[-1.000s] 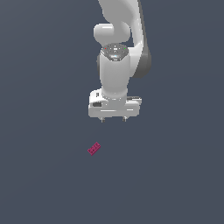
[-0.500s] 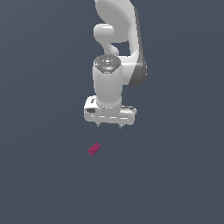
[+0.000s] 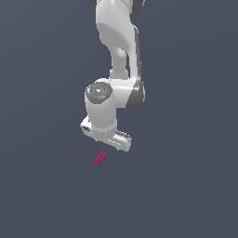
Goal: Pick up the object and move it to a goal position.
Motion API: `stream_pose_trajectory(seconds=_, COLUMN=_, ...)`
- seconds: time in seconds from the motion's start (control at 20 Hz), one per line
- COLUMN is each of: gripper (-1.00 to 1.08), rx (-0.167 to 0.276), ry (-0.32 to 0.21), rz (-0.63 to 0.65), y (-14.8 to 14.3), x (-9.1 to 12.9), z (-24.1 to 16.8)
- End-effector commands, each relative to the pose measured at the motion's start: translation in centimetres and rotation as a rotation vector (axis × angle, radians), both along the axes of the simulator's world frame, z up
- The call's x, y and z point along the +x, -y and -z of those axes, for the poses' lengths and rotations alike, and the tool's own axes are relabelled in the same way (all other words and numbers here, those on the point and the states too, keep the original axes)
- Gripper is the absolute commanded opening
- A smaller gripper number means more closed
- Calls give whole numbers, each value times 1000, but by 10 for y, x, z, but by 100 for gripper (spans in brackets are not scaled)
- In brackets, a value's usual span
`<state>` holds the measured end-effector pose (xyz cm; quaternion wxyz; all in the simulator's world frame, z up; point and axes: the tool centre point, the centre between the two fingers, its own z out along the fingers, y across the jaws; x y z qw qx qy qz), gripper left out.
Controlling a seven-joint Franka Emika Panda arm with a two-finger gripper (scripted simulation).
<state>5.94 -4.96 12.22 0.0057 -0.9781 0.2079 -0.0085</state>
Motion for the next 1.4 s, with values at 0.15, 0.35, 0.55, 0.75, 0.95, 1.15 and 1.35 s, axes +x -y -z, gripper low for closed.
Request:
stream_pose_trajectory(seconds=0.15, gripper=100, rx=0, ry=-10, rz=168, y=22, x=11, z=29)
stream_pose_trajectory(seconds=0.35, gripper=100, rx=-2, ry=-15, rz=253, y=33, x=16, z=44)
stream_pose_trajectory(seconds=0.55, gripper=100, rx=-3, ry=-18, rz=310, y=41, x=19, z=54)
stream_pose_trajectory(seconds=0.75, gripper=100, rx=-4, ry=-20, rz=338, y=45, x=20, z=59)
stream_pose_trajectory(seconds=0.95, gripper=100, rx=-4, ry=-21, rz=336, y=45, x=20, z=60)
stream_pose_trajectory(seconds=1.15, gripper=100, rx=-4, ry=-21, rz=337, y=45, x=19, z=69)
stream_pose_trajectory(seconds=1.35, gripper=100, rx=-4, ry=-20, rz=339, y=45, x=19, z=90)
